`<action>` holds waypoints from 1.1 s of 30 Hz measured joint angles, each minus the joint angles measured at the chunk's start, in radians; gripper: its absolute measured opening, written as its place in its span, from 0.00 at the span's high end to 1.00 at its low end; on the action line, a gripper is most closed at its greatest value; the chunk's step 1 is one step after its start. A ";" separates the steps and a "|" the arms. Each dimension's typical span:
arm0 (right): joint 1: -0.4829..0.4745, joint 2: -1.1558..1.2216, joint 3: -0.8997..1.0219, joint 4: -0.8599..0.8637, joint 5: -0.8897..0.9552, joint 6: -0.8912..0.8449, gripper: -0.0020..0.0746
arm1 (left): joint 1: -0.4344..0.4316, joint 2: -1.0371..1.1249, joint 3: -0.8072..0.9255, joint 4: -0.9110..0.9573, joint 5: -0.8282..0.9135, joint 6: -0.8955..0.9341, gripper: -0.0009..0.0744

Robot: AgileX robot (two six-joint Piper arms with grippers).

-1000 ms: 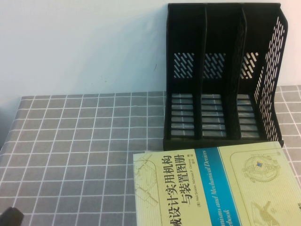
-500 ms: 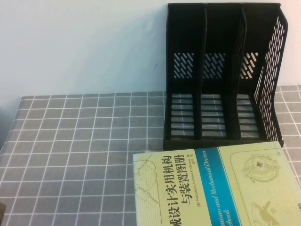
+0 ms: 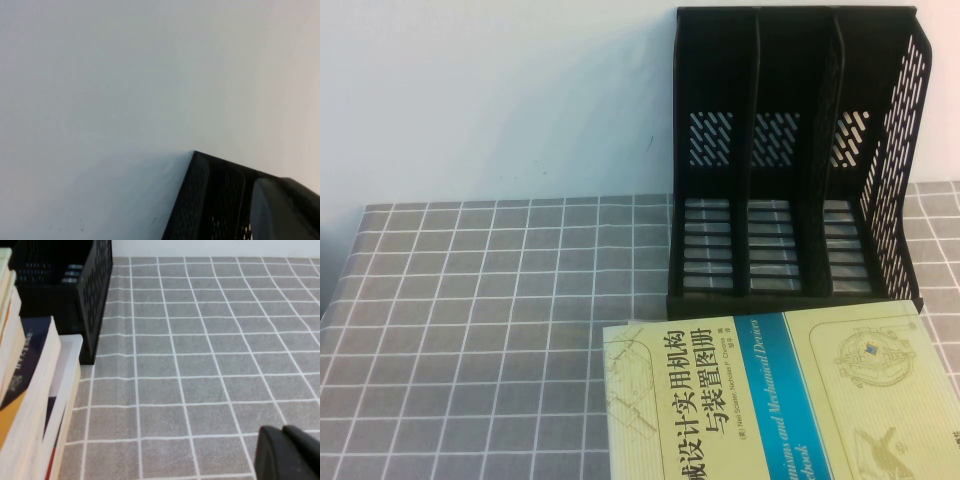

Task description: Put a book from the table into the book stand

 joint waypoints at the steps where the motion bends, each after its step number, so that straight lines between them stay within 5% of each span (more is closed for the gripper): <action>1: 0.000 0.000 0.000 0.000 0.000 0.000 0.98 | 0.000 0.000 0.000 0.017 -0.009 0.000 0.99; 33: 0.000 0.000 0.000 0.000 0.000 0.000 0.98 | 0.000 0.000 0.000 0.049 -0.080 -0.109 0.99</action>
